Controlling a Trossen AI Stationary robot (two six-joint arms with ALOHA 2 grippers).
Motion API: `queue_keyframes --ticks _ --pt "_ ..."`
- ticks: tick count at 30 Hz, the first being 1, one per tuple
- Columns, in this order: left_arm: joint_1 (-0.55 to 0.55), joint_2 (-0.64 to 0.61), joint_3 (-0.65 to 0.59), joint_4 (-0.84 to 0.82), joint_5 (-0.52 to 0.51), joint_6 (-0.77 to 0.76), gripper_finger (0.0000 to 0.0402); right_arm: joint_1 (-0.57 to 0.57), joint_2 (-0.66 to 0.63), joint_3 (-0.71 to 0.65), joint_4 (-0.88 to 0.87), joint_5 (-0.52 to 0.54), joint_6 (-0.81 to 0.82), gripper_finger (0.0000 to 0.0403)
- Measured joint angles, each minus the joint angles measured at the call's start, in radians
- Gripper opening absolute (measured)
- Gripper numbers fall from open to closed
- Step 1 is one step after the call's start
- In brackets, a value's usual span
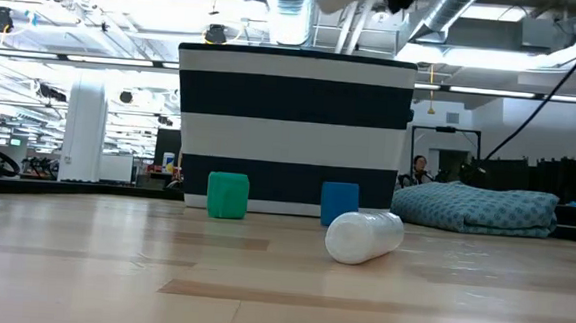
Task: Pick & place medical supplies in basket/bin
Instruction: Put the pill organizer into the bin
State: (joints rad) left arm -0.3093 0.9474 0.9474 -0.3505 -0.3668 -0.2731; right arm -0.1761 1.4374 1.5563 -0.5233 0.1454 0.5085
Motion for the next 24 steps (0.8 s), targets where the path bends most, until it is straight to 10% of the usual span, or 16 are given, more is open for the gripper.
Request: queue_keyframes --ticks 11,24 --pt "0.154 0.000 0.000 0.018 0.066 0.040 0.0000 -0.294 0.281 0.330 -0.312 -0.212 -0.169 0.0132" --pt "0.372 0.010 0.000 0.078 0.258 0.112 0.0000 -0.430 0.476 0.366 -0.562 -0.249 -0.194 0.0134"
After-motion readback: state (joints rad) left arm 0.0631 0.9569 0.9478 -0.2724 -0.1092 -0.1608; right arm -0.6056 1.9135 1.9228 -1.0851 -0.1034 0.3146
